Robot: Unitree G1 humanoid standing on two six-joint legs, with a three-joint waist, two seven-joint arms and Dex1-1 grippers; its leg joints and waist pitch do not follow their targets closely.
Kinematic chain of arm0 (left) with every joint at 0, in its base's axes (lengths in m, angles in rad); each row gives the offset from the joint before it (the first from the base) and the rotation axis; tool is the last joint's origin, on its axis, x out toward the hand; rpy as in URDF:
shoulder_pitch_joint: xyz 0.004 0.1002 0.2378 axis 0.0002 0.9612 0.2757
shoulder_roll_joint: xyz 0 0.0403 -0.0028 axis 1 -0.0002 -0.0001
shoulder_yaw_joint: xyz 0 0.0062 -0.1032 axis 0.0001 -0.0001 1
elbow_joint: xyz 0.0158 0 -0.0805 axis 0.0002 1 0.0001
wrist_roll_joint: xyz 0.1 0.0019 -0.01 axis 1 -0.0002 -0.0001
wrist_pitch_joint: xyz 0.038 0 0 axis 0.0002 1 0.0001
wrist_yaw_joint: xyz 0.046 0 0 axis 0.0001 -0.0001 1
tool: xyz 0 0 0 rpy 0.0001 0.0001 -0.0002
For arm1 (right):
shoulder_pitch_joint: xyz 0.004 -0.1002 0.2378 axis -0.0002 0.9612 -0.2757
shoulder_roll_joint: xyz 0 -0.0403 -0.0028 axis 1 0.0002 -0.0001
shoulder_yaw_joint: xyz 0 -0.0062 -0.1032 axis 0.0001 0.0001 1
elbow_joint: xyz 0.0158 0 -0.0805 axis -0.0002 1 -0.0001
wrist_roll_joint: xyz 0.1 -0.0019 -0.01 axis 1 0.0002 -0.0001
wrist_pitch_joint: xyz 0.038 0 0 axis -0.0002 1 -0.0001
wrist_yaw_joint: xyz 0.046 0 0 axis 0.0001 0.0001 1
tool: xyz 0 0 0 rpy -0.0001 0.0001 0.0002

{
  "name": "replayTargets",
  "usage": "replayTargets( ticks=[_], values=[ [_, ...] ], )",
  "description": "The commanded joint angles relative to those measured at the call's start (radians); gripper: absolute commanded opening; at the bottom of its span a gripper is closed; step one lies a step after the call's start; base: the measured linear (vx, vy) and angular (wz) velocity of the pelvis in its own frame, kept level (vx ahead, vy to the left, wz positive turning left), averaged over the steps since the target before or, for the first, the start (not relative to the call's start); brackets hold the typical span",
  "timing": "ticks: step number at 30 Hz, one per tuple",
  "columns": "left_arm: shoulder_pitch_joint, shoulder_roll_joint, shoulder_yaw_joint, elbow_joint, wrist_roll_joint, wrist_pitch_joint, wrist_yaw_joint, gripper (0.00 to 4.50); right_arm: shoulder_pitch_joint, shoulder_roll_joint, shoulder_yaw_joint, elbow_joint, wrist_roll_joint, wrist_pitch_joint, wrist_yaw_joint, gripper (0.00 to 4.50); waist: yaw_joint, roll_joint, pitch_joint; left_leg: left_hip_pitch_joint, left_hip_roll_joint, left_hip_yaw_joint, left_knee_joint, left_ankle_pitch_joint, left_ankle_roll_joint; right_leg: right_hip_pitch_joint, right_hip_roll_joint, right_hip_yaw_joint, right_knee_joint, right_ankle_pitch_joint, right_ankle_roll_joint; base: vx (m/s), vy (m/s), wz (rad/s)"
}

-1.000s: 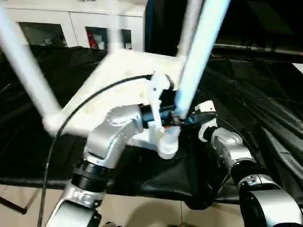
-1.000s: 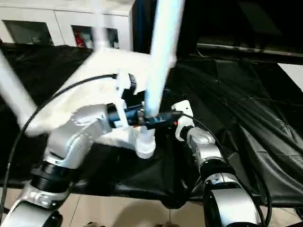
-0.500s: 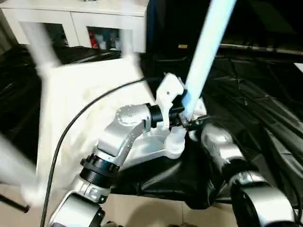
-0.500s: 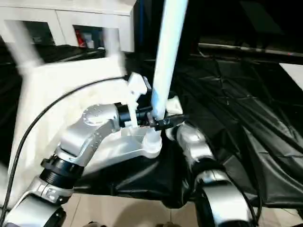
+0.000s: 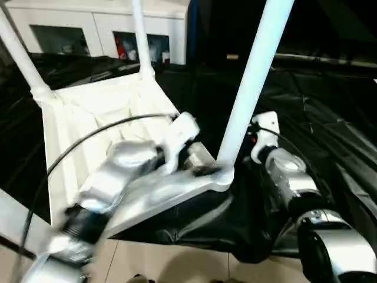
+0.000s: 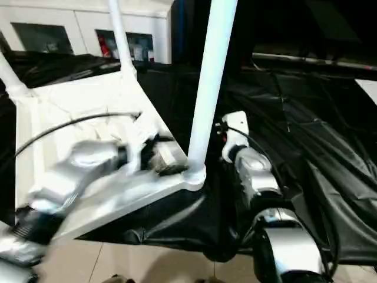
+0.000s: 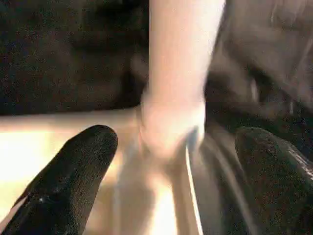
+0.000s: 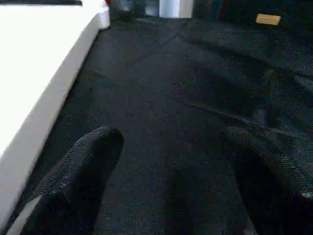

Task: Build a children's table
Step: Rotate table base

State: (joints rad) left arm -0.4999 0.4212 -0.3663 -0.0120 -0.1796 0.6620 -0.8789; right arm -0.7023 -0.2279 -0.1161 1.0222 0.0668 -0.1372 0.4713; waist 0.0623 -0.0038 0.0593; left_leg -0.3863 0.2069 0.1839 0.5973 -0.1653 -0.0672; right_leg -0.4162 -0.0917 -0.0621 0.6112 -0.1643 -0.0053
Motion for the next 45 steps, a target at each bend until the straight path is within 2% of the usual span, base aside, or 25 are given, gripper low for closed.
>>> replayTargets(
  ticks=[1, 5, 6, 8, 10, 13, 14, 15, 16, 18, 19, 20, 23, 24, 25, 26, 27, 30, 34, 37, 40, 41, 45],
  values=[
    [0.005, 0.011, -0.025, -0.032, 0.030, 0.056, 0.012, 4.49, 0.024, -0.037, 0.025, -0.056, -0.024, 0.039, 0.033, 3.79, 0.000, 0.000, -0.069, 0.024, 0.015, 0.000, -0.075, -0.281, -0.002, 0.046, -0.033, 0.032, -0.070, -0.283, -0.203, 0.000, 0.000, 0.00],
    [0.015, 0.041, -0.060, -0.085, 0.051, 0.127, 0.014, 4.49, 0.078, -0.094, 0.053, -0.129, -0.048, 0.066, 0.081, 3.79, 0.003, -0.005, -0.070, 0.018, 0.013, -0.002, -0.073, -0.273, -0.004, 0.051, -0.037, 0.032, -0.073, -0.299, -0.184, 0.000, 0.000, 0.00],
    [0.016, 0.044, -0.066, -0.091, 0.055, 0.132, 0.015, 4.31, 0.085, -0.100, 0.051, -0.141, -0.046, 0.069, 0.084, 3.79, 0.003, -0.003, -0.069, 0.018, 0.013, -0.002, -0.073, -0.274, -0.001, 0.049, -0.036, 0.031, -0.075, -0.306, -0.182, 0.000, 0.000, 0.00],
    [0.018, 0.041, -0.071, -0.110, 0.047, 0.165, 0.027, 4.14, 0.109, -0.121, 0.045, -0.184, -0.038, 0.096, 0.093, 3.79, 0.001, -0.006, -0.069, 0.017, 0.010, 0.000, -0.071, -0.272, 0.001, 0.050, -0.035, 0.031, -0.076, -0.314, -0.181, 0.000, 0.000, 0.00],
    [0.015, 0.031, -0.073, -0.121, 0.042, 0.208, 0.052, 4.11, 0.133, -0.140, 0.047, -0.231, -0.035, 0.120, 0.102, 3.79, 0.001, -0.005, -0.068, 0.017, 0.011, -0.001, -0.071, -0.274, 0.000, 0.049, -0.033, 0.031, -0.078, -0.320, -0.175, 0.000, 0.000, 0.00],
    [0.011, 0.028, -0.085, -0.125, 0.045, 0.238, 0.057, 3.77, 0.163, -0.158, 0.053, -0.293, -0.029, 0.146, 0.126, 3.79, 0.002, -0.004, -0.068, 0.018, 0.009, -0.001, -0.071, -0.278, 0.004, 0.048, -0.032, 0.029, -0.082, -0.333, -0.165, 0.000, 0.000, 0.00],
    [0.010, 0.021, -0.087, -0.125, 0.046, 0.259, 0.060, 3.72, 0.197, -0.175, 0.065, -0.367, -0.016, 0.176, 0.174, 3.79, 0.000, -0.004, -0.069, 0.016, 0.009, -0.002, -0.071, -0.278, 0.006, 0.051, -0.031, 0.029, -0.081, -0.334, -0.163, 0.000, 0.000, 0.00],
    [0.008, 0.020, -0.088, -0.128, 0.047, 0.273, 0.062, 3.65, 0.224, -0.188, 0.076, -0.425, -0.003, 0.199, 0.218, 3.79, 0.003, -0.003, -0.068, 0.018, 0.010, -0.002, -0.070, -0.279, 0.010, 0.047, -0.032, 0.030, -0.082, -0.330, -0.162, 0.000, 0.000, 0.00],
    [0.008, 0.020, -0.088, -0.128, 0.047, 0.273, 0.062, 3.65, 0.224, -0.188, 0.076, -0.425, -0.003, 0.199, 0.218, 3.79, 0.002, -0.004, -0.068, 0.015, 0.010, -0.003, -0.072, -0.278, 0.014, 0.051, -0.029, 0.029, -0.082, -0.322, -0.163, 0.000, 0.000, 0.00],
    [0.005, 0.025, -0.094, -0.133, 0.055, 0.305, 0.068, 3.31, 0.308, -0.240, 0.115, -0.609, 0.067, 0.270, 0.378, 3.79, 0.006, -0.002, -0.066, 0.017, 0.012, -0.004, -0.072, -0.286, 0.025, 0.053, -0.028, 0.030, -0.084, -0.314, -0.160, 0.000, 0.000, 0.00],
    [0.006, 0.025, -0.094, -0.132, 0.056, 0.305, 0.068, 3.31, 0.312, -0.243, 0.117, -0.618, 0.072, 0.273, 0.386, 3.79, 0.007, -0.003, -0.066, 0.016, 0.014, -0.006, -0.073, -0.290, 0.029, 0.053, -0.030, 0.030, -0.083, -0.315, -0.160, 0.000, 0.000, 0.00],
    [0.005, 0.027, -0.096, -0.125, 0.060, 0.314, 0.077, 3.27, 0.369, -0.297, 0.143, -0.753, 0.145, 0.349, 0.499, 3.79, 0.005, -0.004, -0.066, 0.014, 0.011, -0.006, -0.074, -0.297, 0.033, 0.054, -0.029, 0.028, -0.086, -0.333, -0.158, 0.000, 0.000, 0.00],
    [0.002, 0.024, -0.097, -0.116, 0.059, 0.325, 0.091, 2.97, 0.422, -0.367, 0.169, -0.882, 0.203, 0.431, 0.596, 3.79, 0.010, 0.001, -0.065, 0.017, 0.017, -0.009, -0.076, -0.303, 0.039, 0.052, -0.031, 0.031, -0.087, -0.338, -0.154, 0.000, 0.000, 0.00],
    [0.000, 0.023, -0.099, -0.109, 0.061, 0.325, 0.093, 2.85, 0.438, -0.395, 0.175, -0.923, 0.221, 0.469, 0.627, 3.79, 0.009, 0.000, -0.064, 0.016, 0.016, -0.010, -0.076, -0.314, 0.033, 0.051, -0.032, 0.029, -0.089, -0.365, -0.153, 0.000, 0.000, 0.00],
    [0.000, 0.023, -0.099, -0.109, 0.061, 0.325, 0.093, 2.85, 0.438, -0.395, 0.175, -0.923, 0.221, 0.469, 0.627, 3.79, 0.008, -0.002, -0.062, 0.015, 0.014, -0.010, -0.076, -0.320, 0.031, 0.052, -0.031, 0.028, -0.092, -0.378, -0.149, 0.000, 0.000, 0.00],
    [-0.004, 0.019, -0.102, -0.096, 0.064, 0.323, 0.095, 2.85, 0.458, -0.434, 0.186, -0.977, 0.245, 0.523, 0.669, 3.79, 0.008, -0.002, -0.062, 0.017, 0.012, -0.009, -0.075, -0.323, 0.032, 0.051, -0.030, 0.030, -0.095, -0.395, -0.142, 0.000, 0.000, 0.00],
    [-0.006, 0.016, -0.103, -0.090, 0.065, 0.324, 0.096, 2.80, 0.465, -0.447, 0.189, -0.999, 0.251, 0.543, 0.684, 3.79, 0.012, -0.002, -0.062, 0.019, 0.014, -0.009, -0.074, -0.324, 0.031, 0.047, -0.034, 0.031, -0.097, -0.411, -0.138, 0.000, 0.000, 0.00],
    [-0.010, 0.006, -0.110, -0.078, 0.066, 0.326, 0.096, 2.45, 0.480, -0.467, 0.203, -1.041, 0.250, 0.569, 0.707, 3.79, 0.008, -0.002, -0.061, 0.018, 0.012, -0.011, -0.073, -0.336, 0.025, 0.045, -0.035, 0.028, -0.104, -0.460, -0.120, 0.000, 0.000, 0.00],
    [-0.014, -0.008, -0.121, -0.065, 0.062, 0.324, 0.095, 2.32, 0.484, -0.468, 0.211, -1.076, 0.248, 0.593, 0.684, 3.79, 0.008, -0.002, -0.061, 0.019, 0.013, -0.014, -0.073, -0.342, 0.019, 0.042, -0.036, 0.026, -0.106, -0.481, -0.111, 0.000, 0.000, 0.00],
    [-0.016, -0.012, -0.129, -0.050, 0.062, 0.304, 0.092, 2.01, 0.488, -0.473, 0.218, -1.103, 0.253, 0.614, 0.672, 3.79, 0.007, -0.002, -0.061, 0.018, 0.011, -0.015, -0.073, -0.347, 0.017, 0.042, -0.035, 0.024, -0.109, -0.498, -0.099, 0.000, 0.000, 0.00],
    [-0.019, -0.012, -0.135, -0.030, 0.064, 0.265, 0.072, 1.87, 0.490, -0.477, 0.222, -1.119, 0.250, 0.632, 0.667, 3.79, 0.008, -0.001, -0.063, 0.017, 0.011, -0.016, -0.073, -0.341, 0.016, 0.042, -0.037, 0.024, -0.109, -0.494, -0.094, 0.000, 0.000, 0.00],
    [-0.020, -0.007, -0.140, -0.022, 0.065, 0.243, 0.059, 1.63, 0.490, -0.477, 0.225, -1.119, 0.245, 0.633, 0.667, 3.79, 0.008, -0.002, -0.062, 0.017, 0.011, -0.016, -0.073, -0.339, 0.018, 0.042, -0.036, 0.024, -0.110, -0.490, -0.096, 0.000, 0.000, 0.00],
    [-0.029, 0.011, -0.164, 0.023, 0.091, 0.186, 0.043, 1.49, 0.491, -0.475, 0.232, -1.123, 0.235, 0.634, 0.662, 3.79, 0.009, -0.001, -0.066, 0.012, 0.014, -0.017, -0.075, -0.315, 0.017, 0.047, -0.038, 0.027, -0.099, -0.429, -0.111, 0.000, 0.000, 0.00]
  ],
)
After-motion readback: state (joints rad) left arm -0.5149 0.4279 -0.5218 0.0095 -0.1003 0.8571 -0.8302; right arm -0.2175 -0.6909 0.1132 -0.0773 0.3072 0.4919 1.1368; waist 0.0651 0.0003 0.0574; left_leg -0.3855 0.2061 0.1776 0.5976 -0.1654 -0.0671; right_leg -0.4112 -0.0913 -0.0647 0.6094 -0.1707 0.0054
